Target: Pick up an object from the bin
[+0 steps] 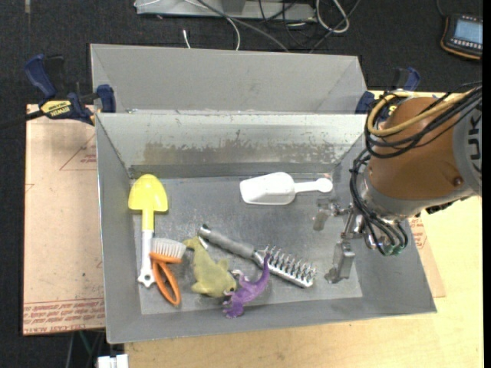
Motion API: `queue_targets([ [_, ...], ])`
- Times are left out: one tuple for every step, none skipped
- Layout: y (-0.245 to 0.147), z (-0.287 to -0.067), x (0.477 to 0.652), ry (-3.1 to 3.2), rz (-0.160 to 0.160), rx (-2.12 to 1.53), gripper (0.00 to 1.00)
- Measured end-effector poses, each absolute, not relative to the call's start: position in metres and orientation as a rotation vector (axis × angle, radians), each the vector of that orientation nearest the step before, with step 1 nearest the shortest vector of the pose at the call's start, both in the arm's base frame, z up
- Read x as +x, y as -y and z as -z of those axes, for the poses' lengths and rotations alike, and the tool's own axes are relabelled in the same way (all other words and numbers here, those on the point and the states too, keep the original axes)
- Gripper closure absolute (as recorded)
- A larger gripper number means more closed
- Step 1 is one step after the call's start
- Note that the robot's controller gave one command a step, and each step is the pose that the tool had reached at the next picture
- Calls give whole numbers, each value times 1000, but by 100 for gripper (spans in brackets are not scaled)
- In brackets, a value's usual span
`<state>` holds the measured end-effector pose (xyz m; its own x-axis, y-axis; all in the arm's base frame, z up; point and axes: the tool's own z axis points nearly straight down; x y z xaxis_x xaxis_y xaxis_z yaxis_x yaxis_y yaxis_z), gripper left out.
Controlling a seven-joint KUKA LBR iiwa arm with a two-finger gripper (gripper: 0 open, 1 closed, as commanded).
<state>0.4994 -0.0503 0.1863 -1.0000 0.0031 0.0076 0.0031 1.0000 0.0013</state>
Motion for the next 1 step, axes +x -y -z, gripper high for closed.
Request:
queue_targets([
  [50,-190,501,3142,1,0,0],
])
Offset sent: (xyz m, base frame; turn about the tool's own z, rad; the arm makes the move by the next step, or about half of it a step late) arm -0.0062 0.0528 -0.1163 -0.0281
